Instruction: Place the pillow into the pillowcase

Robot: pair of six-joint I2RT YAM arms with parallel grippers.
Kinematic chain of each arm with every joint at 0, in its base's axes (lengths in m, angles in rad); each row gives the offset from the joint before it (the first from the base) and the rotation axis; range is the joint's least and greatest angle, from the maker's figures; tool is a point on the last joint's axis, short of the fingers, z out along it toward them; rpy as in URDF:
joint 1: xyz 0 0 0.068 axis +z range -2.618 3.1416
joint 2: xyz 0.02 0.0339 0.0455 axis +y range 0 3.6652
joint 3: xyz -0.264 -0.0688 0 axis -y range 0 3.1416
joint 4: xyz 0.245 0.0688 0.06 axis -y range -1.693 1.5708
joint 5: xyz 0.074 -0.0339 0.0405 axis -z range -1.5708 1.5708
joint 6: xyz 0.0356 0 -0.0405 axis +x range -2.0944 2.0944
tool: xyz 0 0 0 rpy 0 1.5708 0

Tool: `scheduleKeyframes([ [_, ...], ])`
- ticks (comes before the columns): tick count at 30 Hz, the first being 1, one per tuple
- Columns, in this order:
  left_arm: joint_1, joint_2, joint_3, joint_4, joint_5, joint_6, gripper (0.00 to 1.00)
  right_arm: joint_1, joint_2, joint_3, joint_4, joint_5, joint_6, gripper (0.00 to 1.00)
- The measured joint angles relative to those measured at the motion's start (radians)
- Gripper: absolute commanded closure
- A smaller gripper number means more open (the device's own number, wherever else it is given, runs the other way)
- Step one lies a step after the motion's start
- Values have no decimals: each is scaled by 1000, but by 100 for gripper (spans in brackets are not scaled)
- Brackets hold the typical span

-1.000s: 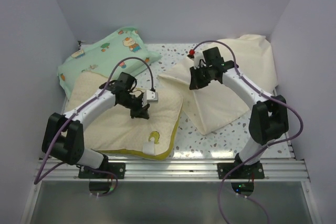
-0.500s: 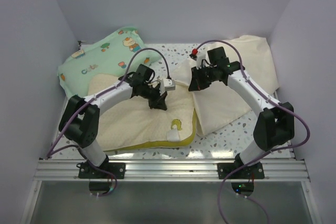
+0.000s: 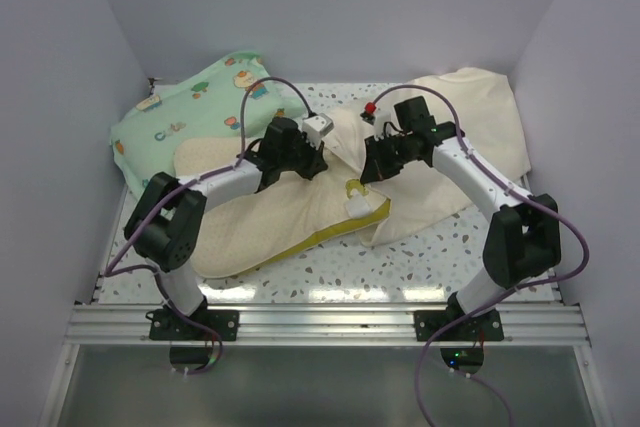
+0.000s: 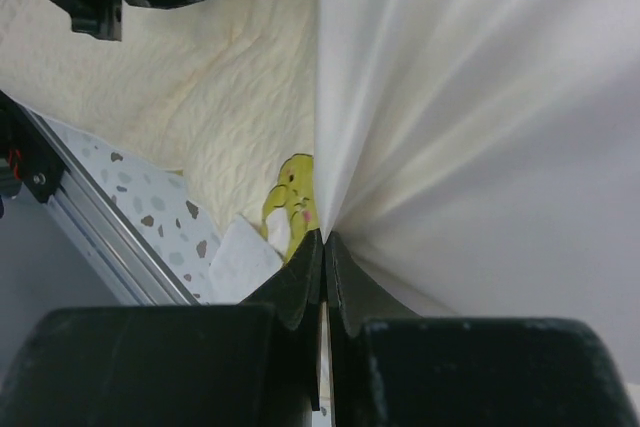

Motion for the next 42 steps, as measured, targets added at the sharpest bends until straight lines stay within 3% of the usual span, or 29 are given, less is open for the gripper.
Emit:
scheduleKeyframes([
  [8, -93, 15, -28, 60, -332, -9, 100, -30, 3, 19, -31, -25, -5, 100],
  [15, -90, 7, -36, 79, -332, -108, 100, -46, 30, 40, -11, -115, 61, 100],
  [23, -151, 73, 105, -2, -472, -154, 100, -35, 74, 49, 40, -216, 172, 100],
  [24, -143, 76, 104, -2, -463, -174, 97, -34, 72, 50, 60, -221, 192, 100],
  [28, -77, 66, 19, 138, -285, -278, 60, -34, 74, 50, 128, -232, 250, 100],
  [30, -45, 42, -47, 204, -175, -322, 54, -34, 82, 49, 143, -227, 262, 100],
  [31, -34, 21, -76, 225, -118, -337, 40, -34, 87, 47, 149, -218, 266, 100],
  [34, 1, -84, -140, 222, 24, -332, 20, -33, 98, 25, 173, -180, 273, 100],
  [37, 17, -204, -150, 164, 79, -201, 4, -33, 100, 8, 177, -146, 274, 100],
  [42, -61, -389, -226, 71, 68, 138, 0, -33, 100, 6, 180, -109, 274, 100],
])
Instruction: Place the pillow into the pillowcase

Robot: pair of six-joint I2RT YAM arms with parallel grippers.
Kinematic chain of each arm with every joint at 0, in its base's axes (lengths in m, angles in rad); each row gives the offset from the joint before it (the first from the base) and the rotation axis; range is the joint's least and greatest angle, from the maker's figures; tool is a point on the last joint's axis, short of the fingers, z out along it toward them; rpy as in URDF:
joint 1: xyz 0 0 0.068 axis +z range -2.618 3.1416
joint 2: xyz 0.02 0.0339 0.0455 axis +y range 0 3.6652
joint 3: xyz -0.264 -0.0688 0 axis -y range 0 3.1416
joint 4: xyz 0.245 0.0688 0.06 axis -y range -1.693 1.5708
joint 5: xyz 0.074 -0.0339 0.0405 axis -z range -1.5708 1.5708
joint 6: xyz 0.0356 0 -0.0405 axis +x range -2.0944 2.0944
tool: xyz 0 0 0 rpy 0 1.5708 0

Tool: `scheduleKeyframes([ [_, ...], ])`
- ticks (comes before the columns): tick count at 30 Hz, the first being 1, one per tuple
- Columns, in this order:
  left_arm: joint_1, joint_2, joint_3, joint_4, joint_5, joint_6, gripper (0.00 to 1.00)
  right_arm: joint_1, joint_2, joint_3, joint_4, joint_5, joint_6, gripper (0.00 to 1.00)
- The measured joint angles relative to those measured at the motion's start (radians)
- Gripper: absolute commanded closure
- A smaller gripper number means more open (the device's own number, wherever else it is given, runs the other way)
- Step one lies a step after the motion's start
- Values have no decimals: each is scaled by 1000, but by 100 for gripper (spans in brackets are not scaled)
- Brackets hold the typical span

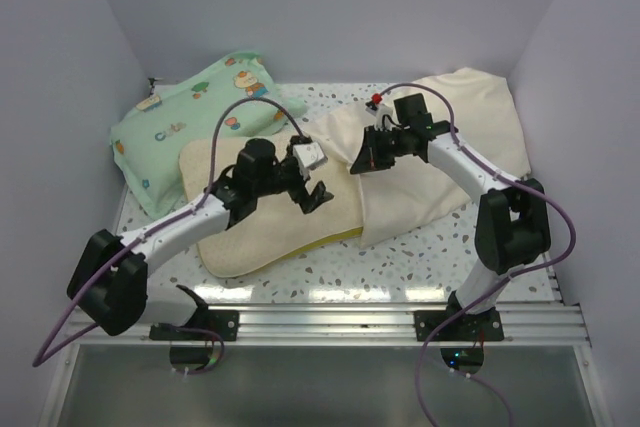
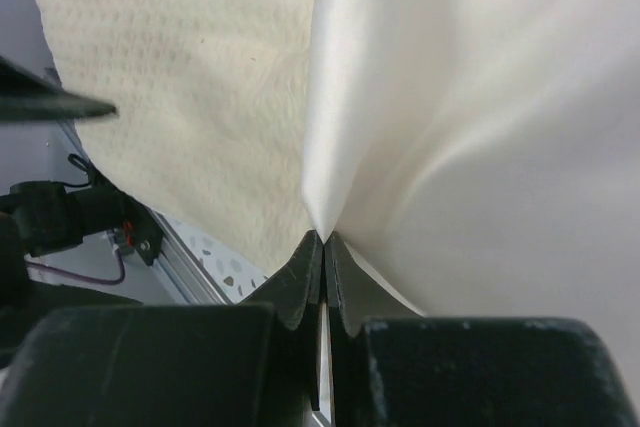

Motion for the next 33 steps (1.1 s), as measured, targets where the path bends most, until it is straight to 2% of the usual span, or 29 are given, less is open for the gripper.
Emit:
scheduleKeyframes([
  [4, -110, -29, -134, -63, -60, 211, 0, 0, 0, 0, 0, 7, 0, 100],
  [9, -215, 19, -252, -80, -228, 366, 0, 0, 1, 0, 0, 7, 4, 100],
  [11, -241, 63, -255, -48, -284, 394, 11, 0, 1, 0, 0, 6, 6, 100],
  [12, -248, 88, -253, -29, -306, 402, 21, 0, 1, 0, 0, 6, 6, 100],
  [13, -251, 111, -250, -14, -324, 405, 51, 0, 1, 0, 0, 6, 6, 100],
  [14, -252, 131, -243, -5, -334, 401, 71, 0, 1, 0, 0, 6, 6, 100],
  [15, -252, 146, -234, 5, -345, 401, 100, 0, 1, 0, -1, 5, 6, 100],
  [18, -240, 140, -205, 22, -335, 389, 100, 0, 1, 0, -3, 2, 6, 100],
  [22, -220, 68, -188, 10, -251, 336, 100, 1, 0, 0, 3, -16, 31, 100],
  [28, -224, 10, -75, 8, -171, 234, 100, 10, -12, 0, 73, -55, 157, 100],
  [33, -246, 21, -69, 80, -185, 154, 100, 31, -72, 0, 151, -85, 278, 100],
])
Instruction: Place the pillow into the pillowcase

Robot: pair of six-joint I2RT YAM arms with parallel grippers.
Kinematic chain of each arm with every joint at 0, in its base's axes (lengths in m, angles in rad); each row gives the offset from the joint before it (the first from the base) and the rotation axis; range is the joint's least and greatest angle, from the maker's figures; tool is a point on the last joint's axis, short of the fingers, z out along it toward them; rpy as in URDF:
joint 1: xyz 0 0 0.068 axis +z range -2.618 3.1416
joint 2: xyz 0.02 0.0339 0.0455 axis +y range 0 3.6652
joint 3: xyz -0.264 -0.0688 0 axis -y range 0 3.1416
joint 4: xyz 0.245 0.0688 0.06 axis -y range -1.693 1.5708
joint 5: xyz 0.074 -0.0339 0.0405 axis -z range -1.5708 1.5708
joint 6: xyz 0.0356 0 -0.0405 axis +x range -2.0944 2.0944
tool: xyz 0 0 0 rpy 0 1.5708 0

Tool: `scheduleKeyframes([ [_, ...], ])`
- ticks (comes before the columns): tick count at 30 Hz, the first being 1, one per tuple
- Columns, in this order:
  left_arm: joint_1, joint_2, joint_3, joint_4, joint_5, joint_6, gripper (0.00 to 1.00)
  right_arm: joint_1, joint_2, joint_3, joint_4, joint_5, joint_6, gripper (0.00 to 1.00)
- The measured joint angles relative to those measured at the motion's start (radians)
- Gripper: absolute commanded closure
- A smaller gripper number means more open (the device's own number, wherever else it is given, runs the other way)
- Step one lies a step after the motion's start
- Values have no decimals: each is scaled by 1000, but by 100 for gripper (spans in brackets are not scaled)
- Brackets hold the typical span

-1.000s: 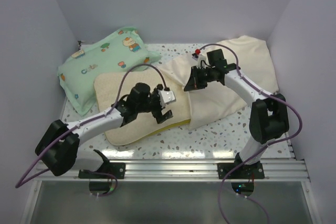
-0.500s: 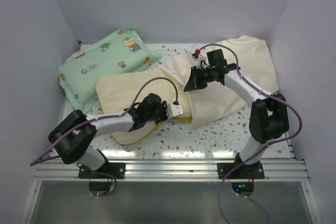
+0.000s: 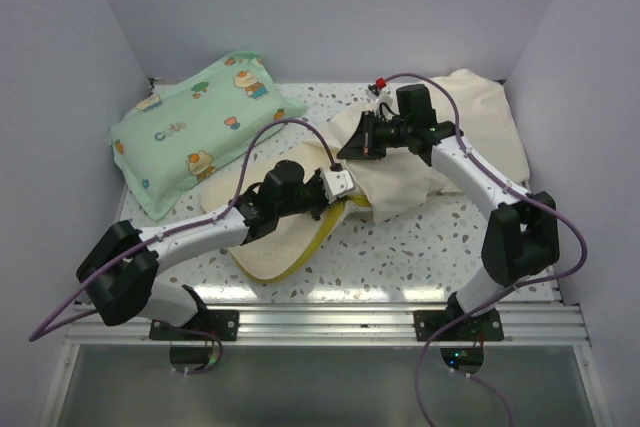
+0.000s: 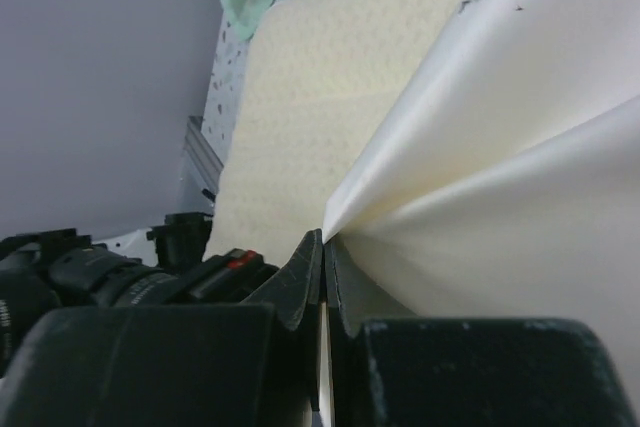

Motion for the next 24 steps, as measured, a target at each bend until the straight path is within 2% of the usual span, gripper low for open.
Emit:
scheduleKeyframes([
  [5, -38, 65, -11, 77, -94, -77, 100, 8, -43, -23, 22, -11, 39, 100],
  [11, -31, 60, -32, 119, -143, -158, 100, 10, -87, -114, 47, -2, 80, 100],
  [17, -139, 125, -31, 237, -185, -119, 100, 22, -77, -136, 115, -44, 201, 100],
  [22, -164, 194, -32, 260, -183, -41, 100, 29, -90, -155, 201, -81, 301, 100],
  [23, -165, 200, -37, 265, -183, -22, 91, 29, -99, -170, 220, -86, 319, 100],
  [24, -165, 200, -45, 267, -180, -6, 68, 29, -108, -181, 229, -91, 332, 100],
])
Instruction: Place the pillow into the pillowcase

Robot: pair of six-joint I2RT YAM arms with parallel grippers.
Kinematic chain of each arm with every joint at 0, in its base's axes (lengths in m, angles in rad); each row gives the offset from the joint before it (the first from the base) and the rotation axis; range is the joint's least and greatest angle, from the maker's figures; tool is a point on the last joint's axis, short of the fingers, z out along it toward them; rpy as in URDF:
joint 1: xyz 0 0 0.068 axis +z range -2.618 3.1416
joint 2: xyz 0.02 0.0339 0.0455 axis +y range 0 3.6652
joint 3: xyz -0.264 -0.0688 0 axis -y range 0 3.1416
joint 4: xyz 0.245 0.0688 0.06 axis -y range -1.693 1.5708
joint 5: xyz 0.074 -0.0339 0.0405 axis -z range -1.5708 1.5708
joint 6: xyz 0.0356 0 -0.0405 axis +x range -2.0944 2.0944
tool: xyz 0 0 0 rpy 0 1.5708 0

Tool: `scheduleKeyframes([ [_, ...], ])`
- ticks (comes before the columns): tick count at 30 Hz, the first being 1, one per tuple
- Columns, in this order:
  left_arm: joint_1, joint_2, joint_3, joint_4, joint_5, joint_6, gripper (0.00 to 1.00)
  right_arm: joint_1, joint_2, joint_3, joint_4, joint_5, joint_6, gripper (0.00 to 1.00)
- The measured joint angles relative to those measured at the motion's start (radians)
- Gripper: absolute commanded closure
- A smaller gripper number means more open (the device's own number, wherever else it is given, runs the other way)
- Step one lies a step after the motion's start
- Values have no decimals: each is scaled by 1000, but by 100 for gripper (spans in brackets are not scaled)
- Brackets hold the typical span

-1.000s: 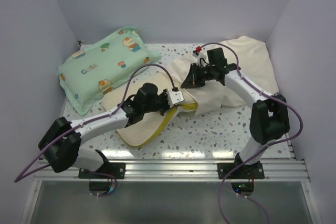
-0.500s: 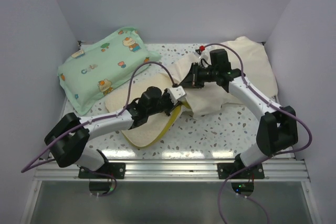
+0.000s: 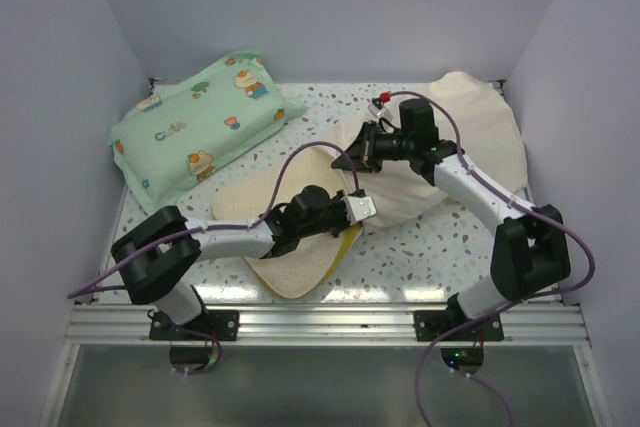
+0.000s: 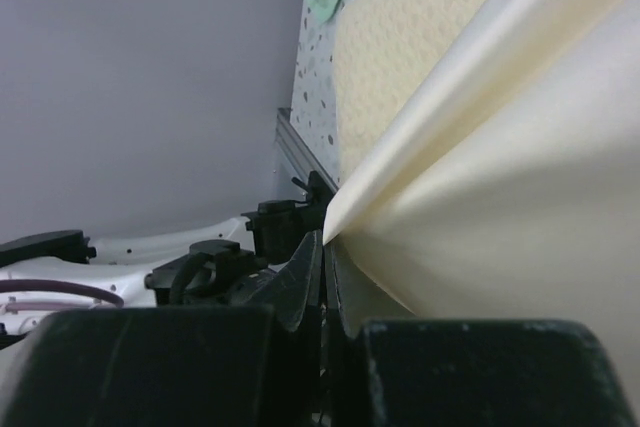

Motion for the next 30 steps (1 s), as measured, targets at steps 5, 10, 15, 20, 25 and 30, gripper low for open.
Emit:
scheduleKeyframes([
  [5, 12, -103, -78, -71, 100, 82, 18, 0, -22, -1, -37, -14, -46, 100],
  [10, 130, -411, -37, -349, 310, 55, 11, 2, -50, 59, -264, 33, -294, 100],
  [15, 402, -528, 121, -528, 389, 15, 5, 5, -109, 57, -423, 129, -544, 2],
  [20, 703, -383, 184, -644, 464, 34, 0, 16, 58, 241, -602, 251, -752, 5],
  [25, 817, -217, 180, -715, 454, 71, 0, 25, 290, 569, -616, 422, -837, 11],
  [30, 844, -207, 177, -702, 444, 95, 0, 67, 562, 933, -575, 556, -869, 8],
])
